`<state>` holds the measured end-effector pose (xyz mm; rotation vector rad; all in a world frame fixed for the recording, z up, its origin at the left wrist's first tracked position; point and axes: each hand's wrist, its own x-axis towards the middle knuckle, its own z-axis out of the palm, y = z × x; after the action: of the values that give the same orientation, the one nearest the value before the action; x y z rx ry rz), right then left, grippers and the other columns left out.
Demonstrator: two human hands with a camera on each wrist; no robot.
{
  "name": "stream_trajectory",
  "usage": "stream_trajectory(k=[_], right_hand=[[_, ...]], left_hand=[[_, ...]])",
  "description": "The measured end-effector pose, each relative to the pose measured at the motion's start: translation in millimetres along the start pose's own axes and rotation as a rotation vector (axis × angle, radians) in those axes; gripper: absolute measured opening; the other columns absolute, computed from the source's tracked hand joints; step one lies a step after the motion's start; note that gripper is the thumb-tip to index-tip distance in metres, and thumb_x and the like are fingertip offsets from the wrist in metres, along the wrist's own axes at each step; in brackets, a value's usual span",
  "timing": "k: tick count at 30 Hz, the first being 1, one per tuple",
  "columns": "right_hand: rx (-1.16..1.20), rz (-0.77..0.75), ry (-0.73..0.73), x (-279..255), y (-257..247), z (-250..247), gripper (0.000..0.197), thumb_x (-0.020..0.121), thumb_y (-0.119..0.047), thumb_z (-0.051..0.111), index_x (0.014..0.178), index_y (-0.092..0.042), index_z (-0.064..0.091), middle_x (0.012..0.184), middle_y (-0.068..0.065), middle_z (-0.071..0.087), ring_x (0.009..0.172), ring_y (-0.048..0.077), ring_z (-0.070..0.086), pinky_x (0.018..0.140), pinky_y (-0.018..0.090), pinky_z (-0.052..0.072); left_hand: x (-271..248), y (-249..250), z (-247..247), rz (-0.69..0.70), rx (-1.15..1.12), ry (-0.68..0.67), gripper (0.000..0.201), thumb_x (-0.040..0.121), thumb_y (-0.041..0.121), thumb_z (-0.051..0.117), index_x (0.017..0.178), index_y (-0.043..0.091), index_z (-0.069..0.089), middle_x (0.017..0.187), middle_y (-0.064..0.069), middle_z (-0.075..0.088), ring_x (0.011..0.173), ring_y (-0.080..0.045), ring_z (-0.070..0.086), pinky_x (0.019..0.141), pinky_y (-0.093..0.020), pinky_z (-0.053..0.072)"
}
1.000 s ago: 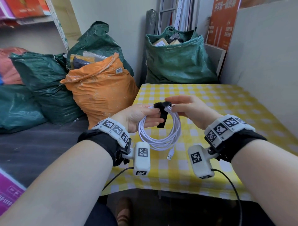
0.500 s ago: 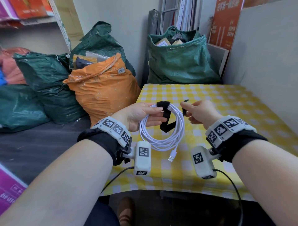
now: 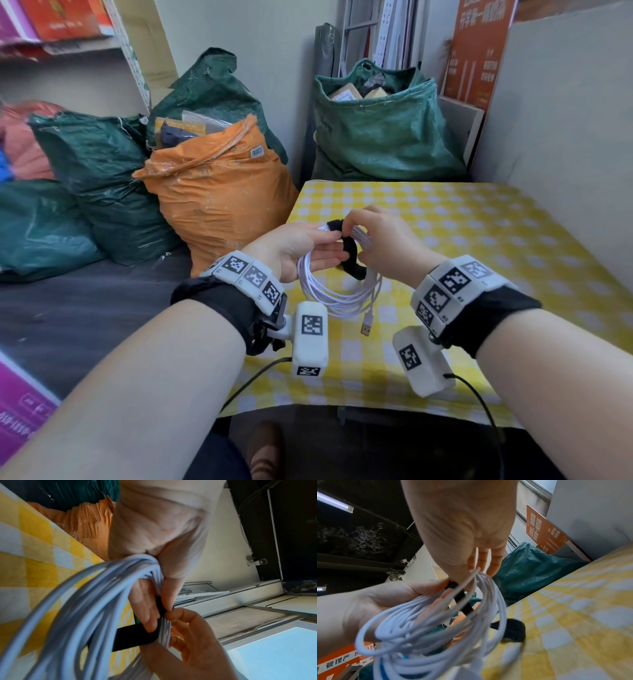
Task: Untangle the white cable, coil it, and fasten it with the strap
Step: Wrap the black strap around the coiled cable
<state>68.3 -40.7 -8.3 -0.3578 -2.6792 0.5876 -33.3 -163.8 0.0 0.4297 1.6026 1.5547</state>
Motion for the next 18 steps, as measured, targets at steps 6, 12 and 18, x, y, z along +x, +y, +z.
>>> stream_trajectory(k=[6, 12, 18], right_hand=[[0.084, -0.067, 0.106, -2.1, 2.8, -3.3, 0.017, 0.082, -0.005, 0.067, 0.097, -0.013, 0.070, 0.102, -0.001, 0.051, 0.086, 0.013, 0.044, 0.073, 0.016, 0.030], [0.210, 0.003, 0.110, -3.7, 2.8, -2.6, 0.012, 0.090, -0.024, 0.062, 0.079, -0.022, 0.058, 0.069, -0.011, 0.047, 0.055, 0.003, 0.037, 0.049, 0.017, 0.025], [0.366, 0.074, 0.089, -4.4, 1.0, -8.2, 0.015, 0.093, -0.025, 0.056, 0.083, -0.015, 0.062, 0.071, -0.011, 0.057, 0.059, 0.012, 0.047, 0.053, 0.023, 0.036]], left_hand=[[-0.5, 2.8, -3.8, -0.007, -0.044, -0.013, 0.006, 0.091, 0.008, 0.059, 0.095, 0.005, 0.063, 0.074, -0.009, 0.072, 0.066, -0.016, 0.072, 0.064, -0.024, 0.059], [2.6, 0.6, -1.4, -0.024, 0.064, 0.008, 0.021, 0.090, 0.033, 0.061, 0.088, 0.013, 0.066, 0.061, 0.000, 0.062, 0.040, -0.006, 0.049, 0.039, -0.015, 0.041], [-0.3, 5.9, -5.1, -0.073, 0.198, -0.069, 0.022, 0.094, 0.030, 0.054, 0.087, 0.011, 0.063, 0.072, -0.003, 0.062, 0.055, -0.013, 0.057, 0.057, -0.025, 0.048]])
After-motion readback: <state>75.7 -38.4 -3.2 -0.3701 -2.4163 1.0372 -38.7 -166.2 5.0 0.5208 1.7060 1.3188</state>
